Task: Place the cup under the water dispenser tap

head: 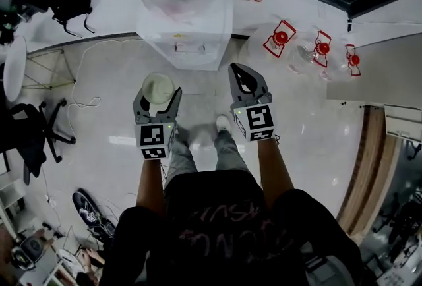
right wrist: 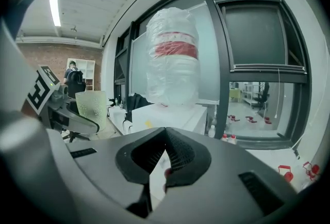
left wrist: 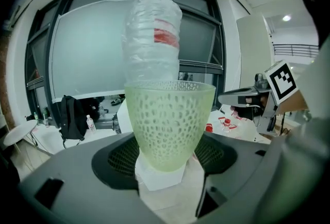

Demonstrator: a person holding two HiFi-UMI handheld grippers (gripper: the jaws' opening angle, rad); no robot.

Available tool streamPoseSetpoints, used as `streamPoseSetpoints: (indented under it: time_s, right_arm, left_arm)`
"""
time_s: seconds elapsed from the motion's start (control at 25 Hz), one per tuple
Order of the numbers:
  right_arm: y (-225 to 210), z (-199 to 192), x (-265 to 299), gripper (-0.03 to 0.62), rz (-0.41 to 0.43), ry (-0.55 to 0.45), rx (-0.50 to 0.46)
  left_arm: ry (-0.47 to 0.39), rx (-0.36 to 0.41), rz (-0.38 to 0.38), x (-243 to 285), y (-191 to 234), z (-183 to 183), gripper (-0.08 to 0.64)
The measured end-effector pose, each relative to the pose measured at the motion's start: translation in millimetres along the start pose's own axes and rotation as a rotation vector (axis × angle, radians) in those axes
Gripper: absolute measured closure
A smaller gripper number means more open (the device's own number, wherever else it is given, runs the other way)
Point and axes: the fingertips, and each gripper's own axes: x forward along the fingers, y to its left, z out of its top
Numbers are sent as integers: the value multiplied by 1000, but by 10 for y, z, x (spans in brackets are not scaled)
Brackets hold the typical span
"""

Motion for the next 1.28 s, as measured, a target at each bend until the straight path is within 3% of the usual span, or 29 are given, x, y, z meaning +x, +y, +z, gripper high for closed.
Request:
streamPoseSetpoints:
  time_s: [0.44, 1.08, 1.28]
  right_arm:
    - [83, -453, 236, 578, -63, 35, 42]
    - [109, -1757, 674, 578, -20, 123, 69]
    - [54, -1980, 818, 578, -59, 65, 82]
  left_arm:
    - [10, 10, -69, 465, 169, -558, 221]
    - [19, 35, -73, 1244, 245, -1421, 221]
    - [26, 40, -81, 1434, 246, -1735, 221]
